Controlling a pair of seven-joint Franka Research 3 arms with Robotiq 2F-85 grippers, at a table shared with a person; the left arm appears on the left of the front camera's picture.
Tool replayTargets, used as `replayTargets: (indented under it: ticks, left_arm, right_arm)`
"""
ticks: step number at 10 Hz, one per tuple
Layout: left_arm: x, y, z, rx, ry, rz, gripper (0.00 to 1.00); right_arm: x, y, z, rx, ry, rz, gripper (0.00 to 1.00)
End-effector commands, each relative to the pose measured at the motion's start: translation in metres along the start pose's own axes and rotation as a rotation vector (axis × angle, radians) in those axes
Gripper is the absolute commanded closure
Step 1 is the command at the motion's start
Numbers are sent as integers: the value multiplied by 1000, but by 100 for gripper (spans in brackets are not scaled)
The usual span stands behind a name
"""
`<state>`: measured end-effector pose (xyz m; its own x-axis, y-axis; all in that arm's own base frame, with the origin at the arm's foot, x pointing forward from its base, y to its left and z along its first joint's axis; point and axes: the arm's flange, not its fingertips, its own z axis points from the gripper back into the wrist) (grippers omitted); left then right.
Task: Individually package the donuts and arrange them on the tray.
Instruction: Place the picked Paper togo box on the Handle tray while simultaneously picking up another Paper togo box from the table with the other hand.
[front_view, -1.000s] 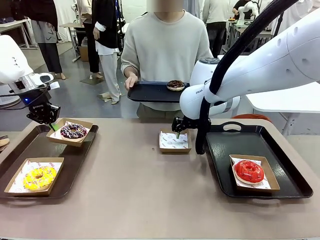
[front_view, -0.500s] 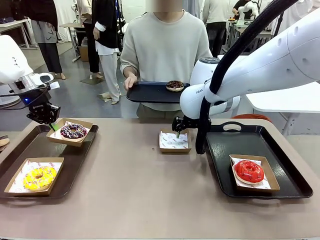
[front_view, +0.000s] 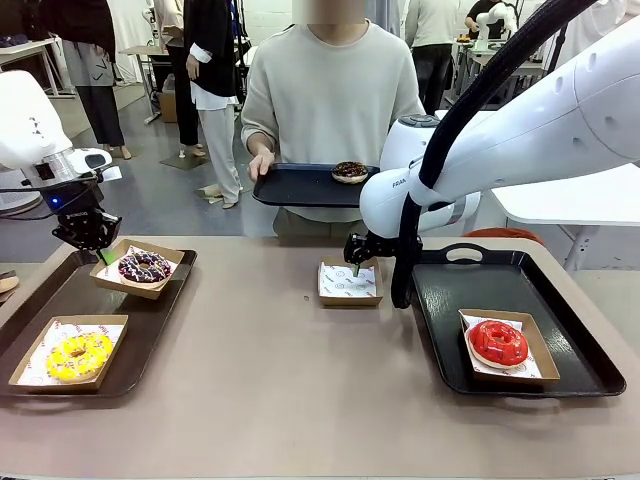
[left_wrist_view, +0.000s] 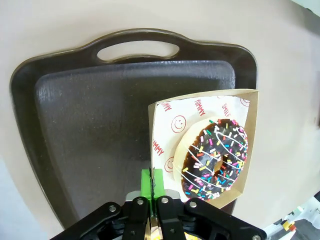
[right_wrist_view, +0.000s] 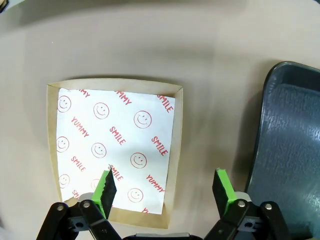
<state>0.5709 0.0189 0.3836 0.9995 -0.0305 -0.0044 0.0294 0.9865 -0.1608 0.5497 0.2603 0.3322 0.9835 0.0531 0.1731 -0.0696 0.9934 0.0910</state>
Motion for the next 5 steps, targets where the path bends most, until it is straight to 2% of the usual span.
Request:
replayTargets:
  ticks: [1,5]
  left_arm:
    - [-6,-9,2,54,-19,40,99]
    - [3,-10,-10,84,-27,136,99]
  right_arm:
    - [-1,-2,-1,5,-15,13,0]
    - [3,-4,-3,-6,-14,-9,0]
